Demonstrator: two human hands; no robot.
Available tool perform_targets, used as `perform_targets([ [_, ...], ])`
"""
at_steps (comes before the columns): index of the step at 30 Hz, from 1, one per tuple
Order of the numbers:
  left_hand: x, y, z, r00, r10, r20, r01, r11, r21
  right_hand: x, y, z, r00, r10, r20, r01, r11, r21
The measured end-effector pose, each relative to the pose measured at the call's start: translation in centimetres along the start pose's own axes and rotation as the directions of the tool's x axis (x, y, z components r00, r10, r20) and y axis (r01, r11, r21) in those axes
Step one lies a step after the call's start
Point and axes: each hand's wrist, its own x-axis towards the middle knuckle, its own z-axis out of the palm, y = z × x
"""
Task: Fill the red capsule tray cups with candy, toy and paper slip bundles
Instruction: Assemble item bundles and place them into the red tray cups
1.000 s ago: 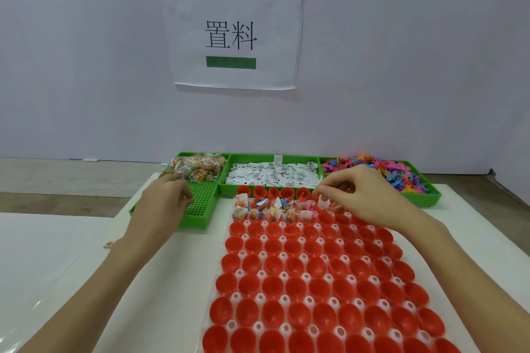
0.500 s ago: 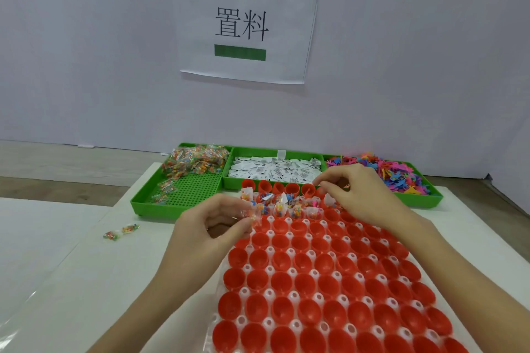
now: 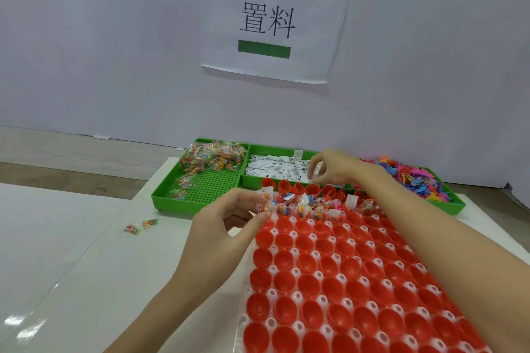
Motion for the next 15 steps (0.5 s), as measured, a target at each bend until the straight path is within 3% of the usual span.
perform_targets([
  [7, 0.1, 0.4, -0.2, 1.000, -0.030, 0.004, 0.030, 0.999, -0.011, 0.2, 0.4, -0.3, 0.998, 0.051, 0.047, -0.052, 0.999, 0.010],
  [15, 0.1, 0.8, -0.2, 0.994, -0.107, 0.020, 0.108, 0.992, -0.061, -1.1, 1.0, -0.7, 0.991, 0.050, -0.121, -0.027, 0.981, 0.190],
])
